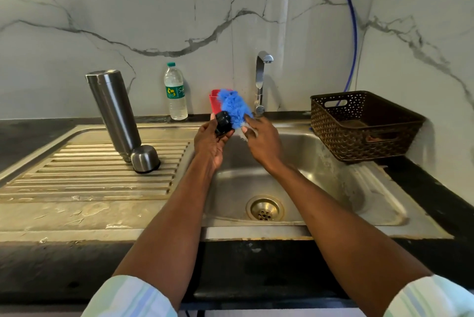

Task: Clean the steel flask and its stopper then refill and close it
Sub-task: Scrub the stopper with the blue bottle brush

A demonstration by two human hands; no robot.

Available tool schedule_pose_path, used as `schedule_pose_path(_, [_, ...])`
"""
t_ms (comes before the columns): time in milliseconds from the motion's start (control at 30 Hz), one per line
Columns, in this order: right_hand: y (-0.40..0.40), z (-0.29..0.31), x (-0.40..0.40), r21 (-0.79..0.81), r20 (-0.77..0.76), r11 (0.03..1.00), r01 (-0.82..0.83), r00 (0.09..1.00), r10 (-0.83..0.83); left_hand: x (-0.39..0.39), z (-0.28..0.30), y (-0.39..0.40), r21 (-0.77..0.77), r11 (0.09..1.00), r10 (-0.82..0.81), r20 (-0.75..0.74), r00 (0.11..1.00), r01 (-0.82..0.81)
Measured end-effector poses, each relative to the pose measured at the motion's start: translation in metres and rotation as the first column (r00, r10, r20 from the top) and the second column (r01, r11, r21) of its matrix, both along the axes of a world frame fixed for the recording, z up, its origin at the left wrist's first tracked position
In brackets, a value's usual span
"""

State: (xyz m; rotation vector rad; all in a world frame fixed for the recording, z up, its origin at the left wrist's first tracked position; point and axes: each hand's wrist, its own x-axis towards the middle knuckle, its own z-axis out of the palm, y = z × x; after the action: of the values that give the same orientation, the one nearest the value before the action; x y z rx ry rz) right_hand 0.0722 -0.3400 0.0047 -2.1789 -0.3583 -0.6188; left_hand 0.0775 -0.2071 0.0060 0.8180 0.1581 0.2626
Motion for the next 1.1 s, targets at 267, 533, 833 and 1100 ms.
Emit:
schedule_pose_path(267, [0.0,0.003,0.0,0.013,-0.013,0.999,0.05,0.999,-0.049,0.0,0.0,-0.001,0.065,0.997,-0.051,-0.005,0.999,0.051])
schedule_pose_path(533, [-0.001,0.002,0.001,-0.082,0.027,0.995,0.049,0.999,-0.046,0.001,-0.003,-0.002,0.109,0.993,-0.041,0.0,0.999,0.041])
schedule_pose_path(833, [0.002,0.007,-0.002,-0.117,0.111,0.993,0.021,0.994,-0.008,0.001,-0.003,0.0,0.07,0.997,-0.025,0.021,0.999,0.023])
schedule_pose_path(1100, [-0.006,0.007,-0.003,-0.157,0.149,0.988,-0.013,0.988,0.037,0.0,0.001,0.004,-0.002,1.0,0.029,0.001,1.0,-0.029])
